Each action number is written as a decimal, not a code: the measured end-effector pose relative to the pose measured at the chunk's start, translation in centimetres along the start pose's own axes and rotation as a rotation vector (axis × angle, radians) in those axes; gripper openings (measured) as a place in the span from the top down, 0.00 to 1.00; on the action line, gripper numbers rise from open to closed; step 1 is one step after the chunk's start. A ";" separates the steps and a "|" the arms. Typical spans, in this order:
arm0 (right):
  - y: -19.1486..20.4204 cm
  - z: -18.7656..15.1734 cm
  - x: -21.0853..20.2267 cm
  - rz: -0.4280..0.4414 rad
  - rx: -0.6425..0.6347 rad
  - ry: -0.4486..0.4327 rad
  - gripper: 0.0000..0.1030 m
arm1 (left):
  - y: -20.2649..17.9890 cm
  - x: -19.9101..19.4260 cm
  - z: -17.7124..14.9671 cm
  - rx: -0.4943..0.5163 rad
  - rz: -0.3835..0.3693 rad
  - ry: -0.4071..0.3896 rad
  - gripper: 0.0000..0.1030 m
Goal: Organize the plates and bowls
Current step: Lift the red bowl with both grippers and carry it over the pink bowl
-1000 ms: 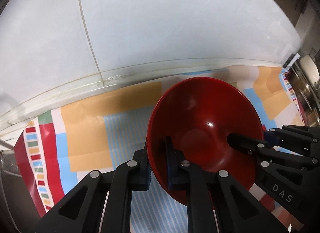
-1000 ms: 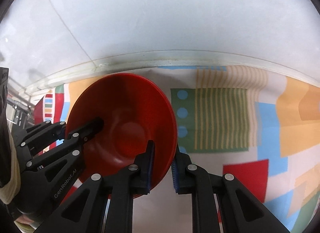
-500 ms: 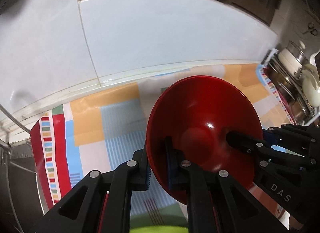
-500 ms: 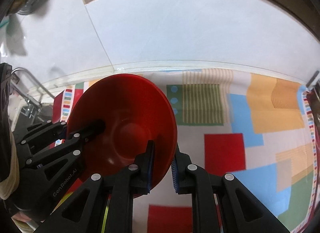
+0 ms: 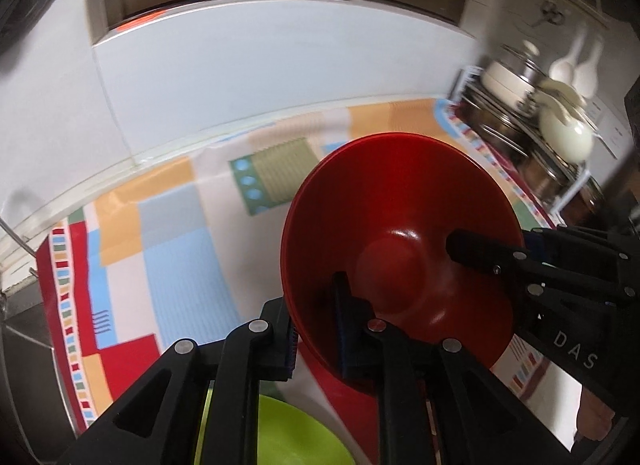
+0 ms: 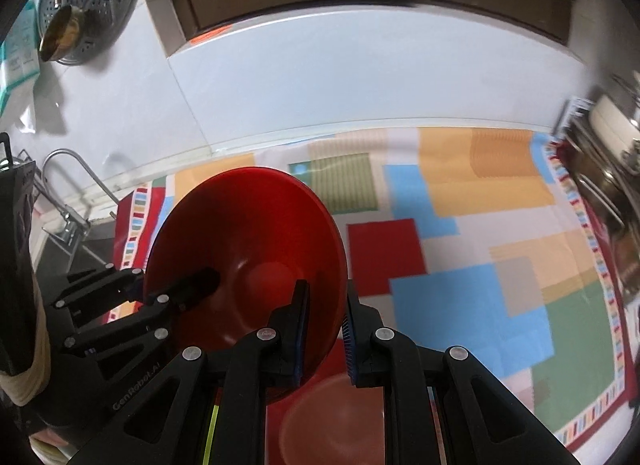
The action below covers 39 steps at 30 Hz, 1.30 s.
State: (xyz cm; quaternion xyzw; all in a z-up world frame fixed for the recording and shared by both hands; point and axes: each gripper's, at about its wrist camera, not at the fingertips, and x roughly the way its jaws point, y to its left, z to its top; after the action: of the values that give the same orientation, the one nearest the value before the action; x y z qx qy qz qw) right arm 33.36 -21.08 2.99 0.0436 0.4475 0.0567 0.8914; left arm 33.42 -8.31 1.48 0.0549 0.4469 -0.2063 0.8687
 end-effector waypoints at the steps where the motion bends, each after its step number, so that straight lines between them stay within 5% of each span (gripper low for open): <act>1: -0.4 -0.5 -0.5 -0.008 0.007 -0.006 0.84 | -0.8 -0.1 -0.4 0.009 -0.010 0.002 0.83; 20: -5.5 -8.6 -1.5 -0.050 0.098 0.098 0.84 | -6.3 2.2 -5.2 0.094 -0.074 0.103 0.83; 39: -6.4 -11.7 0.4 -0.065 0.126 0.192 0.84 | -7.0 5.2 -7.7 0.095 -0.124 0.216 0.83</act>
State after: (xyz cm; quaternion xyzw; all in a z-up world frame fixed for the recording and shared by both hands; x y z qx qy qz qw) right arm 24.63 -27.04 -5.13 0.0792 0.5347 0.0033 0.8413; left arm 27.38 -14.12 -6.62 0.0900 0.5302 -0.2732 0.7976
